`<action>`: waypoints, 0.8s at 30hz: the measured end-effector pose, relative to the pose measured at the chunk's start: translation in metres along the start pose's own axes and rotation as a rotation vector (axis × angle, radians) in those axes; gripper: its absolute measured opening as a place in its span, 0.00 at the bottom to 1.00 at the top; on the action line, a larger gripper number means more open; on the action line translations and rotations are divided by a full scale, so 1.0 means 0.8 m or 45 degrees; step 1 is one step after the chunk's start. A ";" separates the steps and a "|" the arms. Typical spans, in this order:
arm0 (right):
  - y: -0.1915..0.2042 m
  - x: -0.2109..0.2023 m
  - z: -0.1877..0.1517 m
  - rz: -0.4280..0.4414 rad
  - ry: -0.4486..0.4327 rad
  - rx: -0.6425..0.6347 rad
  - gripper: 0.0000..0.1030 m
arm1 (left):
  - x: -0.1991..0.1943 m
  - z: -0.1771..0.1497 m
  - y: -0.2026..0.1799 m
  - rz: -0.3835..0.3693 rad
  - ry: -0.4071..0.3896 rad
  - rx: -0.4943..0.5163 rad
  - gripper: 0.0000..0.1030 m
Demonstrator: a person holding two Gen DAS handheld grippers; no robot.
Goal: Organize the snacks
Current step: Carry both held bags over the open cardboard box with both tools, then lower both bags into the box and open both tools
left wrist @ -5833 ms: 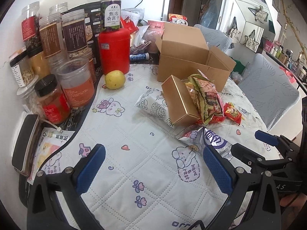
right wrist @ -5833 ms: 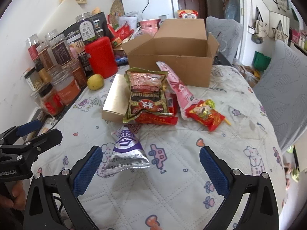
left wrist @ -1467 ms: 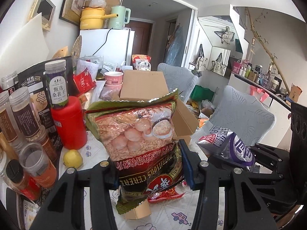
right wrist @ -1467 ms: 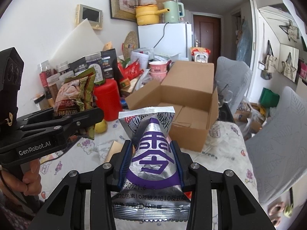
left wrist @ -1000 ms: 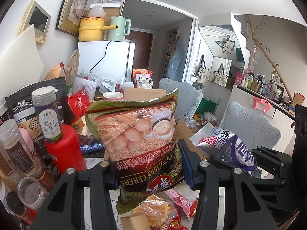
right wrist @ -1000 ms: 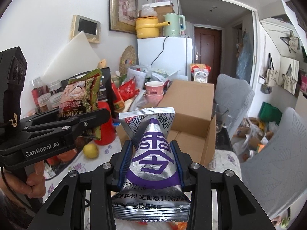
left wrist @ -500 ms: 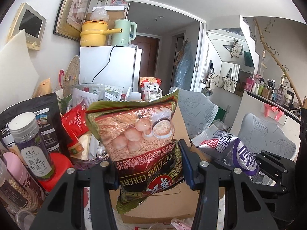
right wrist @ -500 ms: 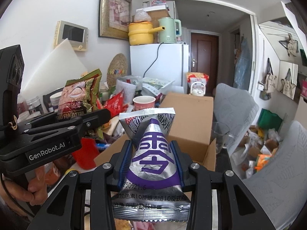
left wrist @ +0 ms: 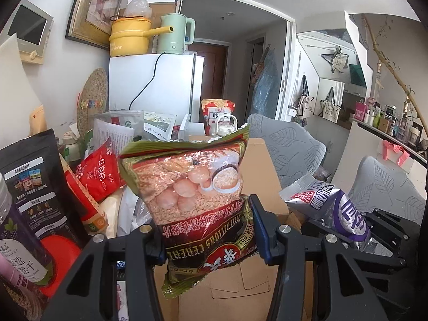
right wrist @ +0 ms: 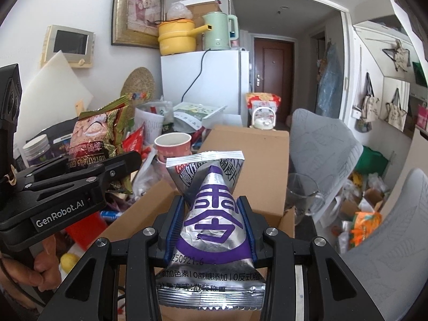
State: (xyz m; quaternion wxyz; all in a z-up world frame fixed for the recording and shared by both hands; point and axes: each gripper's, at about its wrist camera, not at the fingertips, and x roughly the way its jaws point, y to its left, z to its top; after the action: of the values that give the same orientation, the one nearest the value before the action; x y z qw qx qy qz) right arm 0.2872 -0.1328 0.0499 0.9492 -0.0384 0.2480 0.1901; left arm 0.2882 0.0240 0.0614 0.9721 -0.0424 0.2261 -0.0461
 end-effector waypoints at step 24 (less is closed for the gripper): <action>-0.023 0.108 -0.041 -0.092 0.314 0.069 0.39 | 0.121 -0.052 0.002 0.068 0.352 0.072 0.47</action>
State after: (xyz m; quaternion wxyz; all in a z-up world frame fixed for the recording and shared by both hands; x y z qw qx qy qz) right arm 0.3487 -0.1258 -0.0215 0.9183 -0.0446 0.3665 0.1428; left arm 0.3565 0.0122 -0.0178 0.9333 -0.0021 0.3576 -0.0318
